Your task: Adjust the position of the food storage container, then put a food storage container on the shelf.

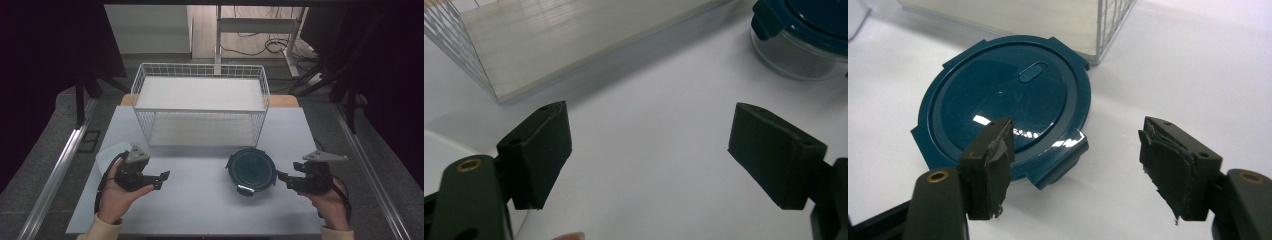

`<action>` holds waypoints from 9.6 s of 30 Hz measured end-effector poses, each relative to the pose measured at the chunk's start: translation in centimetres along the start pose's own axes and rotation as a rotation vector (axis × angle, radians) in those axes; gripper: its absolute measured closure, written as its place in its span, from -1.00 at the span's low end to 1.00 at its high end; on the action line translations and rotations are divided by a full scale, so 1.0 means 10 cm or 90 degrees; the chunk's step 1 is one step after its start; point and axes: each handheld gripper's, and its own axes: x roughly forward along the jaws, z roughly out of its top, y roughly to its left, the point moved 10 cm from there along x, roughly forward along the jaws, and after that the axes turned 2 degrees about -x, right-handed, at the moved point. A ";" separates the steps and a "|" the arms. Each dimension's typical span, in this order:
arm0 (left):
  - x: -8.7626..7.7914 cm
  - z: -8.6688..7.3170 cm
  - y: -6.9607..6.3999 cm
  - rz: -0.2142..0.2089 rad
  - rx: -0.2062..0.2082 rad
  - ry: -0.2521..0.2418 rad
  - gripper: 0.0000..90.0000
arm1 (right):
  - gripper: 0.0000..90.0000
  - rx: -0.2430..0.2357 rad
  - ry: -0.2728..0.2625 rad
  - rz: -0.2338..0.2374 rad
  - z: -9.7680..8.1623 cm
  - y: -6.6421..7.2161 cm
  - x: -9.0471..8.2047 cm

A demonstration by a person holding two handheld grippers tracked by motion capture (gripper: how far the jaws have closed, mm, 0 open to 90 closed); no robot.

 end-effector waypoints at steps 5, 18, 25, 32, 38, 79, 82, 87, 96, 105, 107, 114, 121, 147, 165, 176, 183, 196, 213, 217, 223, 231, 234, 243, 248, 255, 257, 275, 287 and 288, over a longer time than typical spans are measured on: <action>0.00 -0.02 0.00 -0.011 0.001 0.002 -0.65 | -0.22 0.001 0.015 -0.017 0.07 0.07 0.02; -0.01 -0.04 -0.06 -0.017 0.003 0.005 -0.68 | 0.05 -0.019 0.104 -0.040 0.44 -0.08 0.33; -0.01 -0.08 -0.07 -0.008 0.000 0.010 -0.68 | 0.47 -0.030 0.190 -0.059 0.33 -0.31 0.63; 0.00 -0.15 -0.03 0.000 -0.010 0.019 -0.69 | 0.92 -0.044 0.225 -0.047 0.28 -0.33 0.80; -0.02 -0.15 -0.04 0.000 -0.007 0.017 -0.69 | 0.99 -0.064 0.246 -0.026 0.22 -0.24 0.92; 0.11 -0.19 -0.08 -0.004 -0.003 0.041 -0.69 | 1.00 -0.179 0.244 0.046 0.29 0.62 1.15; 0.12 -0.20 -0.08 -0.005 0.000 0.043 -0.69 | 1.00 -0.187 0.242 0.049 0.30 0.68 1.16; 0.13 -0.20 -0.09 -0.005 0.002 0.047 -0.69 | 1.00 -0.190 0.244 0.055 0.29 0.76 1.17; 0.17 -0.22 -0.10 -0.007 0.005 0.054 -0.69 | 1.00 -0.206 0.241 0.064 0.29 0.89 1.19; 0.17 -0.22 -0.11 -0.008 0.005 0.054 -0.69 | 1.00 -0.214 0.232 0.074 0.27 1.02 1.19; 0.18 -0.23 -0.11 -0.007 0.006 0.055 -0.69 | 1.00 -0.214 0.231 0.074 0.27 1.02 1.19; 0.18 -0.24 -0.12 -0.009 0.004 0.055 -0.69 | 1.00 -0.193 0.207 0.096 0.30 0.99 1.16; 0.12 -0.24 -0.08 -0.010 -0.005 0.042 -0.69 | 0.99 -0.128 0.110 0.104 0.33 0.88 0.78; 0.09 -0.21 -0.05 -0.032 -0.037 0.016 -0.69 | -0.60 -0.012 0.023 0.114 0.00 0.62 0.41; 0.18 -0.19 -0.26 -0.067 -0.049 0.013 -0.70 | -0.68 0.032 0.004 0.129 0.02 0.60 0.34; 0.27 -0.20 -0.38 -0.106 -0.127 0.011 -0.78 | -0.72 0.053 0.019 0.177 0.00 0.73 0.43; 0.36 -0.19 -0.56 -0.159 -0.159 0.036 -0.79 | -0.75 0.075 0.040 0.216 -0.04 0.88 0.52; 0.57 -0.06 -0.70 -0.222 -0.204 0.050 -0.80 | -0.80 0.107 0.062 0.221 -0.02 1.09 0.64; 0.75 -0.16 -0.78 -0.270 -0.236 0.072 -0.74 | -0.79 0.177 0.082 0.253 -0.21 1.21 0.84; 0.79 -0.18 -0.84 -0.285 -0.241 0.080 -0.73 | -0.78 0.197 0.082 0.265 -0.23 1.23 0.86; 0.87 -0.23 -0.86 -0.306 -0.267 0.096 -0.72 | -0.78 0.210 0.091 0.270 -0.26 1.27 0.89; 0.92 -0.24 -0.91 -0.317 -0.286 0.104 -0.63 | -0.67 0.242 0.103 0.282 -0.30 1.30 0.93; 0.93 -0.24 -0.96 -0.335 -0.291 0.110 -0.61 | -0.63 0.248 0.103 0.290 -0.30 1.32 0.93; 0.93 -0.27 -1.01 -0.359 -0.314 0.119 -0.60 | -0.48 0.264 0.108 0.299 -0.29 1.28 0.91; 0.90 -0.25 -0.96 -0.351 -0.325 0.109 -0.43 | -0.38 0.285 0.105 0.304 -0.28 1.25 0.90; 0.86 -0.25 -0.94 -0.350 -0.339 0.109 -0.36 | -0.26 0.298 0.093 0.301 -0.25 1.24 0.86; 0.85 -0.25 -0.94 -0.348 -0.344 0.107 -0.33 | -0.24 0.298 0.089 0.300 -0.24 1.23 0.85; 0.73 -0.21 -0.94 -0.340 -0.356 0.087 -0.19 | -0.15 0.279 0.058 0.292 -0.15 1.23 0.76; 0.67 -0.17 -0.92 -0.326 -0.339 0.072 -0.17 | -0.14 0.254 0.049 0.292 -0.11 1.26 0.73; 0.67 -0.16 -0.91 -0.323 -0.338 0.069 -0.17 | -0.14 0.254 0.049 0.294 -0.10 1.27 0.73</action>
